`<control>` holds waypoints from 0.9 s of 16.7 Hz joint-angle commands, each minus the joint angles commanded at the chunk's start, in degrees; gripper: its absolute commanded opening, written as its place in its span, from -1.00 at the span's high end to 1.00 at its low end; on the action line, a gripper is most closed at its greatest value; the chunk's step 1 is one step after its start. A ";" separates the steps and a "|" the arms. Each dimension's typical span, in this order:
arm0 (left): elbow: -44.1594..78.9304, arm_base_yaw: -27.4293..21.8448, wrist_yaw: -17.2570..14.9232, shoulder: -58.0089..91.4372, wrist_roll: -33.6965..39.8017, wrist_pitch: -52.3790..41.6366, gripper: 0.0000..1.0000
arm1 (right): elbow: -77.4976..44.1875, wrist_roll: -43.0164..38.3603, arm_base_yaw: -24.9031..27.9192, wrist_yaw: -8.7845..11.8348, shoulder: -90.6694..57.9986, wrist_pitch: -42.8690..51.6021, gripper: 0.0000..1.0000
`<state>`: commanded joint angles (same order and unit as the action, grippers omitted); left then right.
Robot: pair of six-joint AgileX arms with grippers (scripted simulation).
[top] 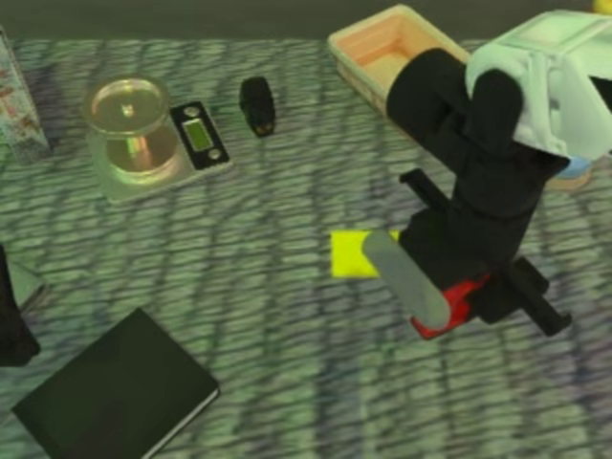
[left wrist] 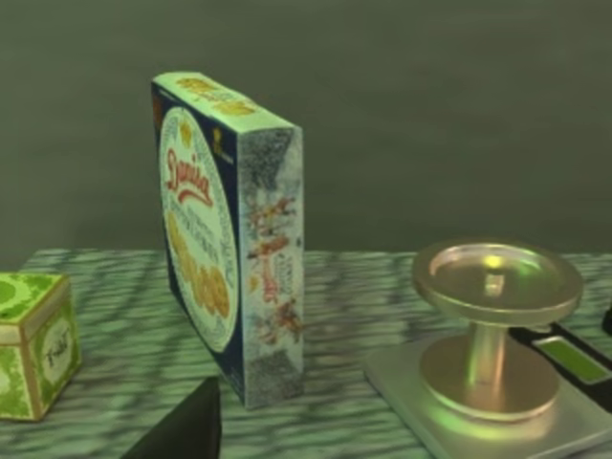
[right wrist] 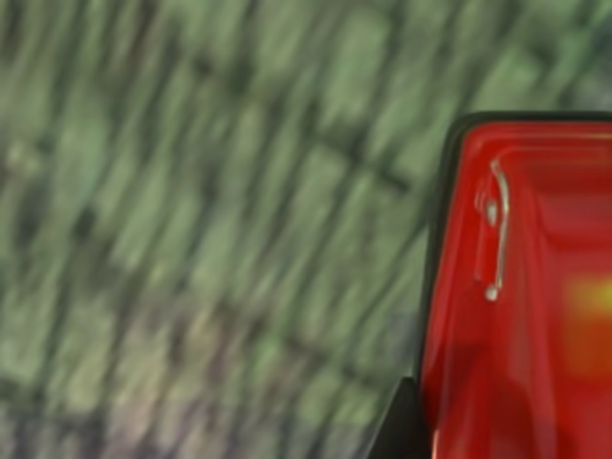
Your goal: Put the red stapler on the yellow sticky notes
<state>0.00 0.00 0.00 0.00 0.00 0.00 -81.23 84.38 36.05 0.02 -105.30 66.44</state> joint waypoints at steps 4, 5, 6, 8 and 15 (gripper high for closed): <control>0.00 0.00 0.00 0.00 0.00 0.00 -1.00 | -3.99 -1.77 -0.11 -0.08 -3.25 1.98 1.00; 0.00 0.00 0.00 0.00 0.00 0.00 -1.00 | -6.51 -2.93 -0.25 -0.13 -5.09 3.10 1.00; 0.00 0.00 0.00 0.00 0.00 0.00 -1.00 | -9.62 -4.33 -0.43 -0.17 -7.22 4.41 1.00; 0.00 0.00 0.00 0.00 0.00 0.00 -1.00 | -17.62 -7.72 -0.88 -0.27 -12.19 7.46 1.00; 0.00 0.00 0.00 0.00 0.00 0.00 -1.00 | -50.12 -21.58 -2.75 -0.57 -30.45 18.86 1.00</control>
<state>0.00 0.00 0.00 0.00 0.00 0.00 -131.35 62.80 33.31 -0.55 -135.76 85.30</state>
